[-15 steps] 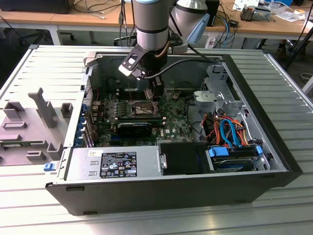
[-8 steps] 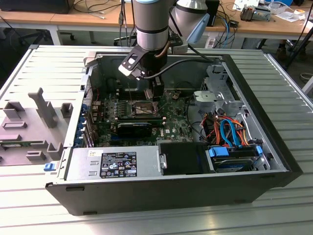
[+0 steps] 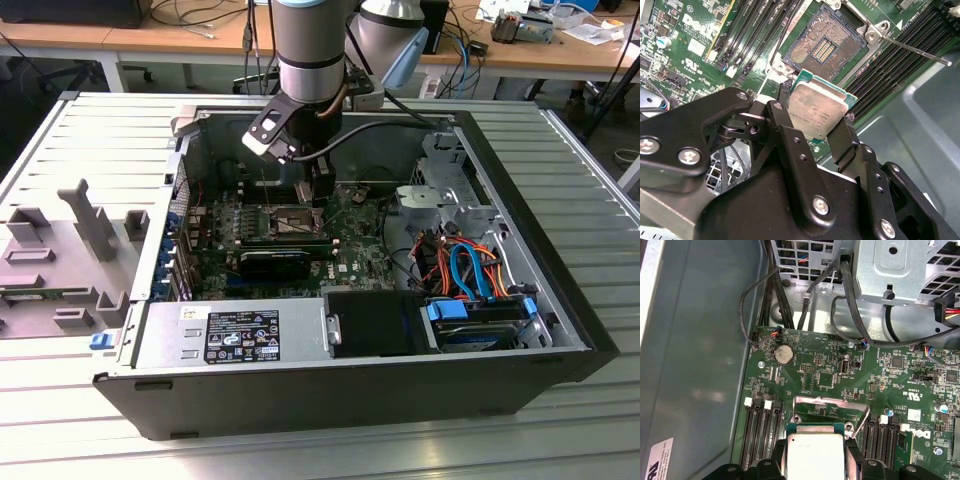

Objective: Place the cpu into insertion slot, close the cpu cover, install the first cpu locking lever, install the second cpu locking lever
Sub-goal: 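Place the cpu into insertion slot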

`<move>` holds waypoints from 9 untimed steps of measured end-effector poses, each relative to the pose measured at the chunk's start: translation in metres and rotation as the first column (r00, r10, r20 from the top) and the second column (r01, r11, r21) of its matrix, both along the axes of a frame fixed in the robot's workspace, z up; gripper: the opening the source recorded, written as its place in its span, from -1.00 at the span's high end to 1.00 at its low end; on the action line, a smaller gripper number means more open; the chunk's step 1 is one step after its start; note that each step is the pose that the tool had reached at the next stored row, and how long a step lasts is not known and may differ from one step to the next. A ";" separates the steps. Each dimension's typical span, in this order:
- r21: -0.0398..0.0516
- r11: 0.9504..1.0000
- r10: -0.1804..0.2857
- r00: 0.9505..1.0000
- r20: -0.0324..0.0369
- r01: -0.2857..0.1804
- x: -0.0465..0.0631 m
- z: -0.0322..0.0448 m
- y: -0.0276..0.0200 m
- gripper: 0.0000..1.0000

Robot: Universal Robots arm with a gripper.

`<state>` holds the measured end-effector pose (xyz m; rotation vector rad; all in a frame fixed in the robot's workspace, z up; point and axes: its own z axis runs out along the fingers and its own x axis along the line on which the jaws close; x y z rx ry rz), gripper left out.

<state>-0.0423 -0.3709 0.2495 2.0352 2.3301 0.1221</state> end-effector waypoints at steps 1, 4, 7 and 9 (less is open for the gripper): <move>0.000 1.000 -0.001 1.000 0.000 0.001 0.000 0.0000 0.0000 -0.09; 0.000 1.000 -0.003 1.000 0.000 0.003 0.000 -0.0001 0.0000 -0.09; 0.000 1.000 -0.006 1.000 0.000 0.006 0.000 -0.0001 0.0000 -0.09; 0.000 1.000 -0.008 1.000 0.000 0.008 0.000 -0.0002 0.0000 -0.09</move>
